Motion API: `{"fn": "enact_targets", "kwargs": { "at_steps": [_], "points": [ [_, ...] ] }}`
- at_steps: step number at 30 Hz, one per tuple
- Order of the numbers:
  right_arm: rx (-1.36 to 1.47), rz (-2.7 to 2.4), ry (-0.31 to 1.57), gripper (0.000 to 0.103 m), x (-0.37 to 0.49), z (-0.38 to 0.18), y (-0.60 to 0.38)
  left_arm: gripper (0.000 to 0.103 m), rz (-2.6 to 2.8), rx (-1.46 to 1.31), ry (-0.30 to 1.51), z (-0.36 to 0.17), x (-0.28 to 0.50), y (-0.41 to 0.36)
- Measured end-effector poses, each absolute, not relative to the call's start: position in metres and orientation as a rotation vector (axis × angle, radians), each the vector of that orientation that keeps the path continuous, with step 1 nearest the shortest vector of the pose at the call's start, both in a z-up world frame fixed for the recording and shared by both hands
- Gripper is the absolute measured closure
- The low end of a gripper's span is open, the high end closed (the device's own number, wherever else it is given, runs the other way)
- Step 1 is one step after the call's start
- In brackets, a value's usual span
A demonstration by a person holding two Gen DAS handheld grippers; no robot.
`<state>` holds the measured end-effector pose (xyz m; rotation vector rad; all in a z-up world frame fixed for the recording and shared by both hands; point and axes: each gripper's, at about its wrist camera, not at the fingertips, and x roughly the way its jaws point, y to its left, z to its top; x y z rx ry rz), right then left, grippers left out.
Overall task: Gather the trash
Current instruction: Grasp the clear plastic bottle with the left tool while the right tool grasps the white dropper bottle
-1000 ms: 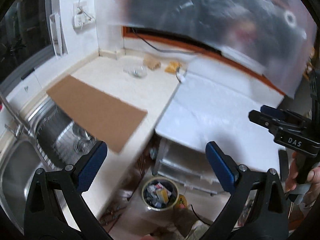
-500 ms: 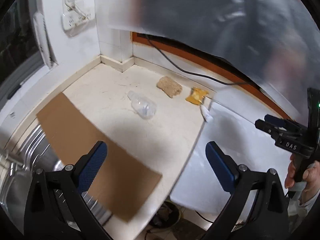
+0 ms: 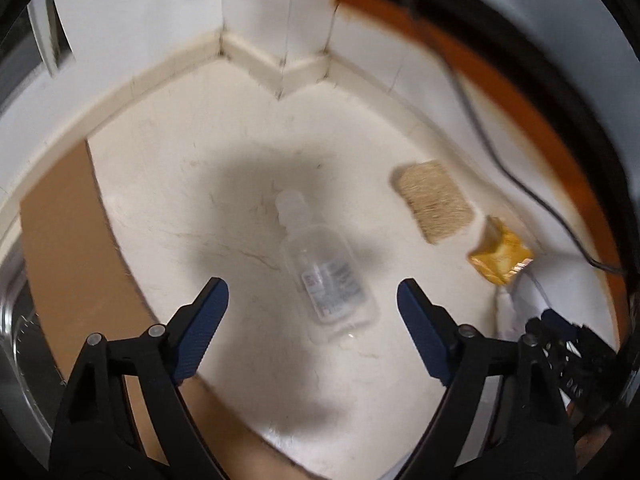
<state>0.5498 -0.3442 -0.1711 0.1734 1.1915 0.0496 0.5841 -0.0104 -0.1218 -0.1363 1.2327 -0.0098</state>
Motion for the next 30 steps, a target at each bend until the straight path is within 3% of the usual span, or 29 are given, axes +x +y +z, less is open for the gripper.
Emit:
{"fn": "enact_targets", "kwargs": {
  "at_steps": [2, 9, 18, 30],
  "points": [
    [0.165, 0.053, 1.206, 0.062, 0.55, -0.183, -0.343, 0.019, 0.007, -0.137, 1.267, -0.141, 0.592, -0.013],
    [0.144, 0.077, 1.238, 0.066, 0.552, -0.209, -0.33, 0.022, 0.027, -0.14, 1.326, -0.181, 0.602, -0.021],
    [0.152, 0.088, 1.266, 0.078, 0.551, -0.226, -0.322, 0.05, 0.015, -0.135, 1.364, -0.201, 0.606, -0.03],
    [0.161, 0.076, 1.227, 0.079, 0.54, -0.222, -0.322, 0.052, 0.006, -0.079, 1.308, -0.185, 0.571, -0.038]
  ]
}}
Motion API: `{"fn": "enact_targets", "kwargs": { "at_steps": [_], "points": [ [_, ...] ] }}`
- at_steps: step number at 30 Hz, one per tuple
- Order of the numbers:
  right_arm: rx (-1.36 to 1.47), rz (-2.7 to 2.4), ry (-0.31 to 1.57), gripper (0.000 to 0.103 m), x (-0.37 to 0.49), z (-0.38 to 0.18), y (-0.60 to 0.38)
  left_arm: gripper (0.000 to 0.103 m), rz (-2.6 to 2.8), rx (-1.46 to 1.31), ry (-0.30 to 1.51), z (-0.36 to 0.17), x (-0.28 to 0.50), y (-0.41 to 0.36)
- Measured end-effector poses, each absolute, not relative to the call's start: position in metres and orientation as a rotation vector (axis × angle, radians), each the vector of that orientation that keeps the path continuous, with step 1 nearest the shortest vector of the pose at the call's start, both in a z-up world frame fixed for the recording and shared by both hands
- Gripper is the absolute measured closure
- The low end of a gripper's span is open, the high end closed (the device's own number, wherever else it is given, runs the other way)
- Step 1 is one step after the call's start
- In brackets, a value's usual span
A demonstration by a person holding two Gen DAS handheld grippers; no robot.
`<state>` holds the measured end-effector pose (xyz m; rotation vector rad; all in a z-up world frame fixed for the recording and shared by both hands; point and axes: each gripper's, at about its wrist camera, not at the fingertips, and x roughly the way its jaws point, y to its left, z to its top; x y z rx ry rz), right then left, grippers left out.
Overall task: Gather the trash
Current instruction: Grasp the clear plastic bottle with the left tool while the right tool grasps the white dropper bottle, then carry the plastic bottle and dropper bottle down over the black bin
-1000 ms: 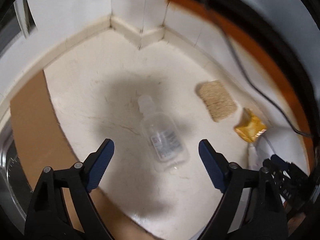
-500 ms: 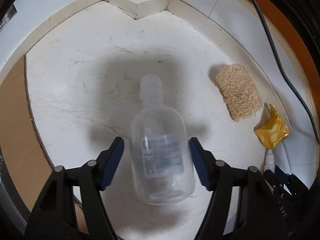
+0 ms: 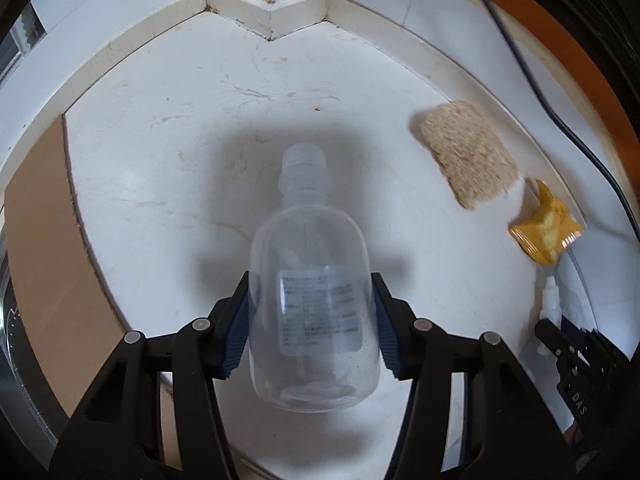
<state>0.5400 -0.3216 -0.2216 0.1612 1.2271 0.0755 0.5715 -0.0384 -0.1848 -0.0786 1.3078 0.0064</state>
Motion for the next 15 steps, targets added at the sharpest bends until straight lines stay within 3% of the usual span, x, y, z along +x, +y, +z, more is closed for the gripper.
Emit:
{"fn": "enact_targets", "kwargs": {
  "at_steps": [15],
  "points": [
    [0.184, 0.09, 1.121, 0.079, 0.447, -0.151, -0.281, 0.052, -0.138, -0.042, 1.25, -0.101, 0.433, -0.037]
  ]
}}
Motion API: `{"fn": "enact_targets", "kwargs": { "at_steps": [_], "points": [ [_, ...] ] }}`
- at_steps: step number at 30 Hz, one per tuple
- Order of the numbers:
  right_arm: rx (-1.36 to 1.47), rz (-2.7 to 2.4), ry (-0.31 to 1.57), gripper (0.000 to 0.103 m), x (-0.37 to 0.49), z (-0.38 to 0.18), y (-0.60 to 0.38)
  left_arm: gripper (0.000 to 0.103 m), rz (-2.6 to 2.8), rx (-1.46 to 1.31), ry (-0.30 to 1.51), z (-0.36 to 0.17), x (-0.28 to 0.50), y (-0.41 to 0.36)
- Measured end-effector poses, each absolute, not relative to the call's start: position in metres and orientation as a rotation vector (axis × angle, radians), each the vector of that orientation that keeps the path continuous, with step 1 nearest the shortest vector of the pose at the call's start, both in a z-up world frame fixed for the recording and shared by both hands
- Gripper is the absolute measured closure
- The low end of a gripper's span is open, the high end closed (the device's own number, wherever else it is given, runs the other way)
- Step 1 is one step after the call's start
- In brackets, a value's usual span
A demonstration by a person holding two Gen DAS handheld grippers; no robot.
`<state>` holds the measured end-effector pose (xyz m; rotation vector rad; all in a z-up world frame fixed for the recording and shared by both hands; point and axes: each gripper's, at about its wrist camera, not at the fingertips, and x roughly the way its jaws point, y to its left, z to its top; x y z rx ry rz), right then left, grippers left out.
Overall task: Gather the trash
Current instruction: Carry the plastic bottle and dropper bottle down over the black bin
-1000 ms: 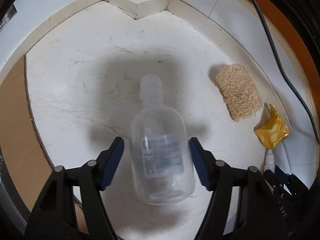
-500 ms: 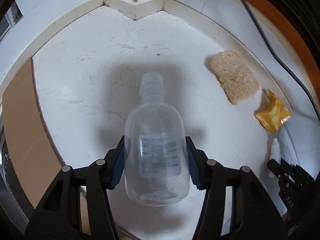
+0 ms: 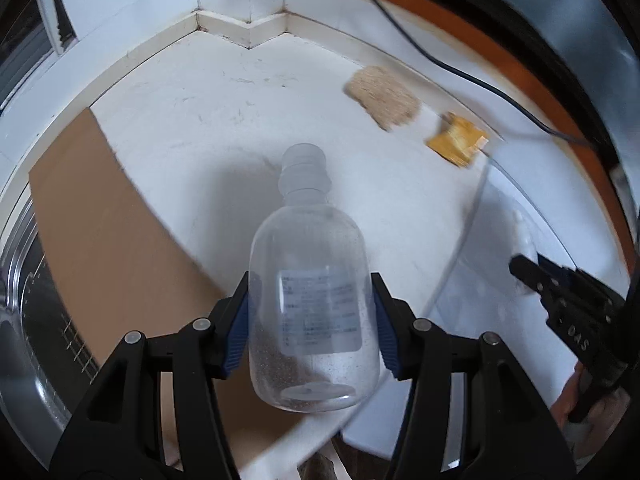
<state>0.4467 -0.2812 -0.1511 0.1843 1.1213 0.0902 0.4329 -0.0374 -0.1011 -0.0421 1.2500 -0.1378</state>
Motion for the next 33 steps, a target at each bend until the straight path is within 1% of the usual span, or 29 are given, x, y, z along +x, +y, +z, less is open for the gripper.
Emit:
{"fn": "enact_targets", "kwargs": {
  "at_steps": [8, 17, 24, 28, 33],
  "points": [
    [0.198, 0.106, 1.062, 0.079, 0.354, -0.108, -0.251, 0.052, -0.203, -0.025, 1.227, -0.063, 0.321, -0.02],
    [0.187, 0.136, 1.019, 0.079, 0.222, -0.084, -0.203, 0.052, -0.23, 0.033, 1.191, -0.052, 0.192, 0.005],
    [0.18, 0.17, 1.031, 0.079, 0.124, -0.102, -0.162, 0.052, -0.245, 0.073, 1.145, -0.066, 0.099, 0.018],
    [0.168, 0.178, 1.048, 0.079, 0.076, -0.128, -0.146, 0.052, -0.258, 0.081, 1.133, -0.087, 0.07, 0.017],
    [0.151, 0.172, 1.097, 0.079, 0.037, -0.17, -0.138, 0.052, -0.265, 0.08, 1.124, -0.118, 0.045, 0.011]
  ]
}}
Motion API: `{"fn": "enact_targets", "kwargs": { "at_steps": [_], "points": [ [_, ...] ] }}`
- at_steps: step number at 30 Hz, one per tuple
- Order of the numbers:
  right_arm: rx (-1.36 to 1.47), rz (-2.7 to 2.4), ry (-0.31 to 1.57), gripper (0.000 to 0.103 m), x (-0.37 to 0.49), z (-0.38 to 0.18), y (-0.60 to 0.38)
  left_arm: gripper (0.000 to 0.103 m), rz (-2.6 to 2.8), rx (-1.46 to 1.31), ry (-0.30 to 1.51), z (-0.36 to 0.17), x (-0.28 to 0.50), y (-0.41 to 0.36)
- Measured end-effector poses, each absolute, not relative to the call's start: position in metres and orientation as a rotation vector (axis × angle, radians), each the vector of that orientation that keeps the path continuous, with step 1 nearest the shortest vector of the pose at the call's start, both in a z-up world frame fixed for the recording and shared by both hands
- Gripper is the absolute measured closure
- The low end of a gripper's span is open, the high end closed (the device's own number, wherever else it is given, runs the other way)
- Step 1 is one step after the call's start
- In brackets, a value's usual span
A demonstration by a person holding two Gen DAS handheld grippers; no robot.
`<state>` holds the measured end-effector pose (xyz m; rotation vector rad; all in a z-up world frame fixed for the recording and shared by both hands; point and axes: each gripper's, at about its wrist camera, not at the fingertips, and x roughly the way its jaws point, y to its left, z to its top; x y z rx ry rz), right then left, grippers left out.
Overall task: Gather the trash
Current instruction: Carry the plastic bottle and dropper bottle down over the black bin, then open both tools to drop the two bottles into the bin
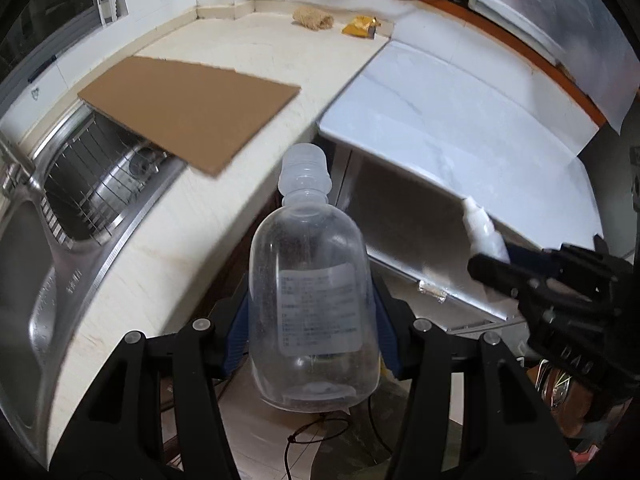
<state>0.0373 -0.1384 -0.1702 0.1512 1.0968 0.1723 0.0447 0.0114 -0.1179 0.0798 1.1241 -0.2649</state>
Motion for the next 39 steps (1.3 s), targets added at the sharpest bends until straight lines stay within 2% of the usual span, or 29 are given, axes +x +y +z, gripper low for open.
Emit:
{"fn": "enact_targets", "kwargs": {
  "at_steps": [6, 9, 15, 23, 30, 34, 37, 39],
  "points": [
    [0.136, 0.157, 1.163, 0.079, 0.021, -0.233, -0.138, 0.052, -0.263, 0.062, 1.158, -0.173, 0.027, 0.007],
    [0.135, 0.145, 1.222, 0.079, 0.018, -0.285, -0.139, 0.052, -0.255, 0.033, 1.214, -0.217, 0.025, 0.006],
    [0.136, 0.138, 1.344, 0.079, 0.021, -0.406, -0.146, 0.052, -0.202, 0.016, 1.329, -0.332, 0.025, 0.005],
    [0.104, 0.138, 1.476, 0.079, 0.034, -0.594, -0.156, 0.052, -0.165, 0.032, 1.445, -0.513, 0.037, 0.003],
    [0.036, 0.154, 1.542, 0.079, 0.054, -0.719, -0.156, 0.051, -0.188, 0.066, 1.533, -0.649, 0.05, -0.006],
    [0.012, 0.153, 1.568, 0.079, 0.071, -0.766, -0.157, 0.051, -0.187, 0.084, 1.542, -0.687, 0.059, -0.009],
    [-0.004, 0.152, 1.565, 0.077, 0.077, -0.778, -0.161, 0.051, -0.176, 0.084, 1.544, -0.7, 0.067, -0.009],
    [0.005, 0.156, 1.551, 0.069, 0.082, -0.78, -0.164, 0.046, -0.174, 0.082, 1.522, -0.702, 0.07, -0.008]
  ]
}}
